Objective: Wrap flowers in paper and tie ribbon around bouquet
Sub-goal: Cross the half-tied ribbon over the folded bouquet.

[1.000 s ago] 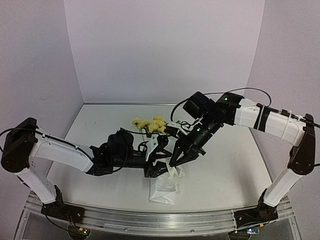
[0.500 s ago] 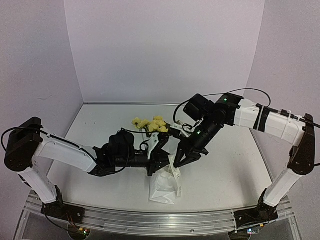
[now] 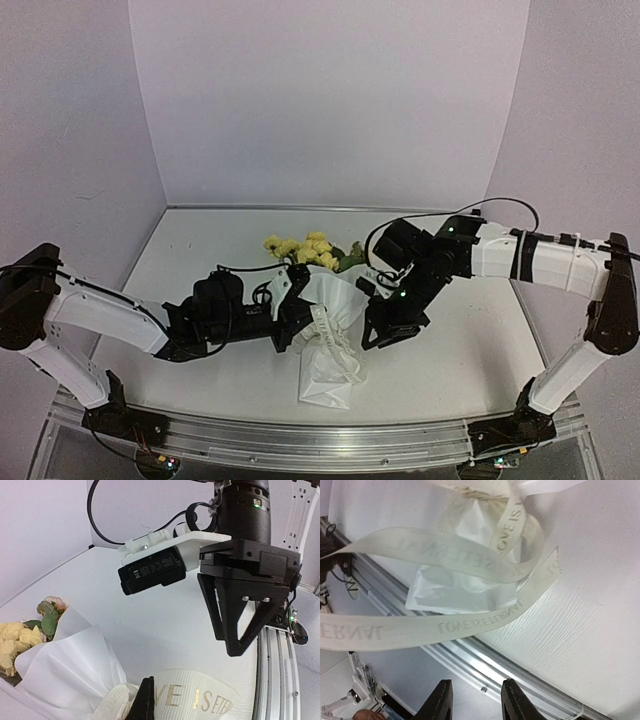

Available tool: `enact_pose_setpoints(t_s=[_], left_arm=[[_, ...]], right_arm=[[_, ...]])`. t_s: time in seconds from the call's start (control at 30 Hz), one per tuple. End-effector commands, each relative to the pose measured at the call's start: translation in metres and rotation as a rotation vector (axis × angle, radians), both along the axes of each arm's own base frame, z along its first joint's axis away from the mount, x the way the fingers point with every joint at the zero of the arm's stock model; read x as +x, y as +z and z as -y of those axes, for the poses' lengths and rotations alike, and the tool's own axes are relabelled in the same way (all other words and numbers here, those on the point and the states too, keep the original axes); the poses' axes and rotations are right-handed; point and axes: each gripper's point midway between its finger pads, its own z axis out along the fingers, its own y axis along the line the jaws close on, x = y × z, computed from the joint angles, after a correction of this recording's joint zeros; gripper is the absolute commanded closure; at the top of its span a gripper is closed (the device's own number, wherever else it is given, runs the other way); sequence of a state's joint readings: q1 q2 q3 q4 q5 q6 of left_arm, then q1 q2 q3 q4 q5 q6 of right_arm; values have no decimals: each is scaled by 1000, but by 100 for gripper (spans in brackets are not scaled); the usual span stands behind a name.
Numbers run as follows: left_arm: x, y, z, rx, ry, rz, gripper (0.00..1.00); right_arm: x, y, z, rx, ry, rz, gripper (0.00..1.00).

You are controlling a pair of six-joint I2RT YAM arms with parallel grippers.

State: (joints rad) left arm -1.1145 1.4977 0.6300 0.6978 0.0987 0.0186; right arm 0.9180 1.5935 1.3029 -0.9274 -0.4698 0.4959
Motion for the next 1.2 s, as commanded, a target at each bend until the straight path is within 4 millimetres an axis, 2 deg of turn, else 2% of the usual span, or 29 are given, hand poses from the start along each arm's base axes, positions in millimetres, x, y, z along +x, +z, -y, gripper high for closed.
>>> enact_pose_setpoints(t_s=[0.0,0.2,0.27,0.5,0.67,0.87,1.17], left_arm=[[2,11,-20,-22,64,36,100],[1,5,-30,10,79,57,100],[4,6,-32,16,91,72,100],[9,11,-26,35,97,113,100],[20,18,-28,14,114,125,100],[25,25,-28,21,45,144,100],[34,17,-32,74,14,135,99]], right_arm=[[34,-4,-13,29,-122,136,68],[47,-29,-44,87,-242,61,74],[45,-33,-51,103,-250,60,74],[39,-51,-59,110,-286,56,72],[43,-60,-56,118,-342,67,62],[49,-61,-54,128,-357,50,53],[53,-69,-66,157,-369,-32,53]])
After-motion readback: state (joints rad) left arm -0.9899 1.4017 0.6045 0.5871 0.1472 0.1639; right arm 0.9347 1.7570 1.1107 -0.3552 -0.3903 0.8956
